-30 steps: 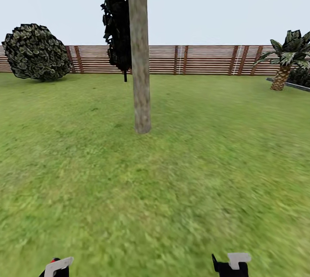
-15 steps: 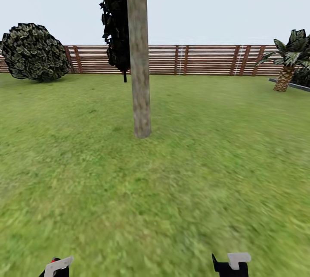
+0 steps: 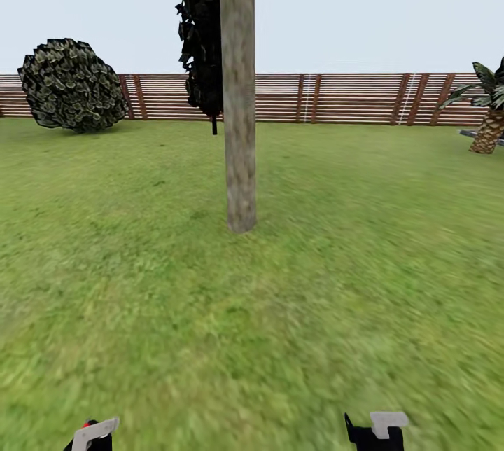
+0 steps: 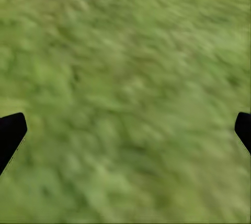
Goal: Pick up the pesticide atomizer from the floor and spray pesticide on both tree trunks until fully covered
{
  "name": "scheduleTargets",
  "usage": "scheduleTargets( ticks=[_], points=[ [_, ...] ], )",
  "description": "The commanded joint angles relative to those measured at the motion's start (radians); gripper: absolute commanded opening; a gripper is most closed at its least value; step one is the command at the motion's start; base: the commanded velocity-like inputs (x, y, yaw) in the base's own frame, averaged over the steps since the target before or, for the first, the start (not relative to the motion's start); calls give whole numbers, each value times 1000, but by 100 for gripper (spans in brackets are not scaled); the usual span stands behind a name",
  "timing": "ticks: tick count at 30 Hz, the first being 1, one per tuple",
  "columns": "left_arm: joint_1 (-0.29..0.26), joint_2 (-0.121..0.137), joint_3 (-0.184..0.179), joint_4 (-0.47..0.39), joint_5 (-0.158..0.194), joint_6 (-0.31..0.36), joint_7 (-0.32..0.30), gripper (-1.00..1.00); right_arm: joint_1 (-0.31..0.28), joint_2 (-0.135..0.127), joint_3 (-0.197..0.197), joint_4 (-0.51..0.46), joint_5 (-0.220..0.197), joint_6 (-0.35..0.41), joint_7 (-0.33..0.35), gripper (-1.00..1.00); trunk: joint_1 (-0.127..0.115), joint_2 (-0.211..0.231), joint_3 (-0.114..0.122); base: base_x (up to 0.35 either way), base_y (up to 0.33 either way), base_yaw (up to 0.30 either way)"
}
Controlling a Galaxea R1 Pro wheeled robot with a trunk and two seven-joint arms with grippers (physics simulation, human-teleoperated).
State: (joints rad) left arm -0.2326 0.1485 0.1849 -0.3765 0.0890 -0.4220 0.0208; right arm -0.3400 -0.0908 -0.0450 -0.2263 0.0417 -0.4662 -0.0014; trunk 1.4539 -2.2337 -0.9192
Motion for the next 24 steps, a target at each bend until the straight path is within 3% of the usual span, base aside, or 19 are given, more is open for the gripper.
scheduleTargets(
  ticks=[1, 24],
  points=[
    [-1, 0, -2, 1, 9, -3, -1, -100, -1, 0, -5, 1, 4, -3, 0, 100, 0, 0, -1, 339, 0, 4],
    [-1, 0, -2, 1, 9, -3, -1, -100, -1, 0, -5, 1, 5, -3, 0, 100, 0, 0, -1, 339, 0, 0]
  ],
)
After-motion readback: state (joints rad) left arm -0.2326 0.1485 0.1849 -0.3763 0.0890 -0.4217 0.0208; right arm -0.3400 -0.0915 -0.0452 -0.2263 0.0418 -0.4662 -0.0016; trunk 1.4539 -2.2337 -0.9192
